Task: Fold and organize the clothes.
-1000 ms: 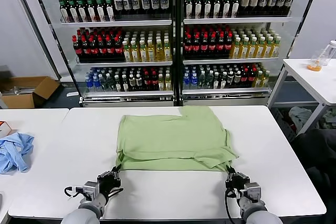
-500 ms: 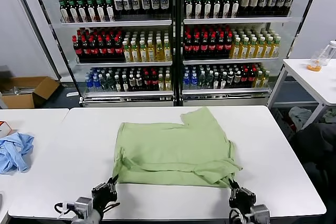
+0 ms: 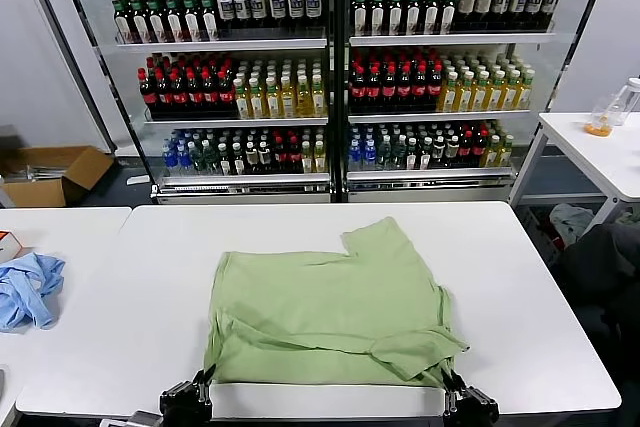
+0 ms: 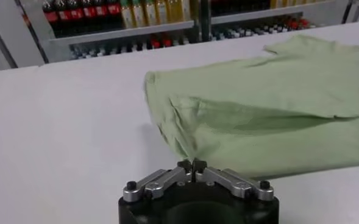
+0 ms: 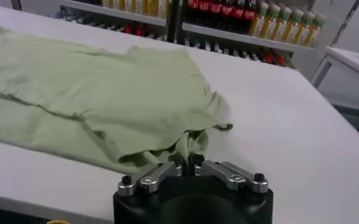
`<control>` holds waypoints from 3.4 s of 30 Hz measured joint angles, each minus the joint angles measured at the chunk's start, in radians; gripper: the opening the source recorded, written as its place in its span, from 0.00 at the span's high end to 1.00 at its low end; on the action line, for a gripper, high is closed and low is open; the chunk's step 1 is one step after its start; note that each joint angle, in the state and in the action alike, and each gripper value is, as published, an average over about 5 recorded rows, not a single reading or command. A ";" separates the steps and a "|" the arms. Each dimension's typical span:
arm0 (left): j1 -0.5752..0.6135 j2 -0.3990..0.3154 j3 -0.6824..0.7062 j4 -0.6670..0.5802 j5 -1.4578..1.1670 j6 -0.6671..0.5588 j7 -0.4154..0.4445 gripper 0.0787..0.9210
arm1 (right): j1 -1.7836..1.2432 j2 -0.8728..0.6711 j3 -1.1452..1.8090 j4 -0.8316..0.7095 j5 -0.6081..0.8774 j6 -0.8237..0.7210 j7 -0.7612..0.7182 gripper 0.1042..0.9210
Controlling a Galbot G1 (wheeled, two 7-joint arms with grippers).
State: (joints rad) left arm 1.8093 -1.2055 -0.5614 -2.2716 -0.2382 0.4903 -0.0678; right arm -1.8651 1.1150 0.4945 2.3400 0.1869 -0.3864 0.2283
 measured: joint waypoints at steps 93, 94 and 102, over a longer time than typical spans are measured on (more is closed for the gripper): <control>-0.817 0.131 0.259 0.619 -0.387 -0.024 -0.041 0.99 | 1.079 0.112 -0.355 -0.786 0.334 -0.094 0.060 0.99; -0.808 0.134 0.254 0.603 -0.393 -0.026 -0.040 0.99 | 1.071 0.107 -0.350 -0.768 0.335 -0.092 0.060 0.99; -0.724 0.156 0.207 0.476 -0.421 -0.034 -0.036 0.99 | 0.974 0.064 -0.311 -0.613 0.337 -0.083 0.060 0.99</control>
State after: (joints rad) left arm 1.0854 -1.0497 -0.3541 -1.7953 -0.6596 0.4565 -0.1039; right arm -0.8910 1.1790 0.1837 1.7266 0.5239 -0.4692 0.2882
